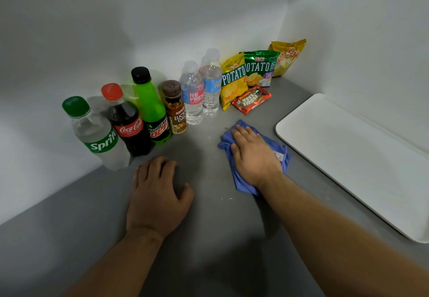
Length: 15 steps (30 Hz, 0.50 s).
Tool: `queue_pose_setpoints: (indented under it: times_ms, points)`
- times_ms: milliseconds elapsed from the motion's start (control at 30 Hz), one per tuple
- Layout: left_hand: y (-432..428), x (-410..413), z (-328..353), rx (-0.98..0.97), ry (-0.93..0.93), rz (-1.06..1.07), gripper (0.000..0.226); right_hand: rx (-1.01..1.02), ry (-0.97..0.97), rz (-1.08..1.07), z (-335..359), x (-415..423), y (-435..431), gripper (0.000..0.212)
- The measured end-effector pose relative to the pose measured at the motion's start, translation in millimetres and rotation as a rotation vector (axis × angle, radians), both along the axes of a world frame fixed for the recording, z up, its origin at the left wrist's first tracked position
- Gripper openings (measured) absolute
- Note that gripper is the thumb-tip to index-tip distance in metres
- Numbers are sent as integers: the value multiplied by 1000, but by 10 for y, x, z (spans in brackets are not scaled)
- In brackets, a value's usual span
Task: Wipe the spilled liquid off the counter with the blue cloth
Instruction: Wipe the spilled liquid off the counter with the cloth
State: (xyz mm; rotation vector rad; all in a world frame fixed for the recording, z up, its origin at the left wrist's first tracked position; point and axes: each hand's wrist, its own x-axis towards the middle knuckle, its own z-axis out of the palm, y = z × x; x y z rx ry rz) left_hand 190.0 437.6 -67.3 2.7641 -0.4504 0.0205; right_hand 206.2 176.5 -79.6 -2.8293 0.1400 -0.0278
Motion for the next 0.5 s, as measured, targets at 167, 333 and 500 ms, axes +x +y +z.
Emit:
queue_pose_setpoints:
  times_ms: [167,333,500]
  points:
    - [3,13,-20,-4,-4,-1,63,-41,-21,50,-29,-333,-117,65]
    - [-3,18,-27,1,14,4,63,-111,57,-53,17,-37,-216,83]
    - [7,29,-48,5,16,5,66,-113,91,25,40,283,57,86]
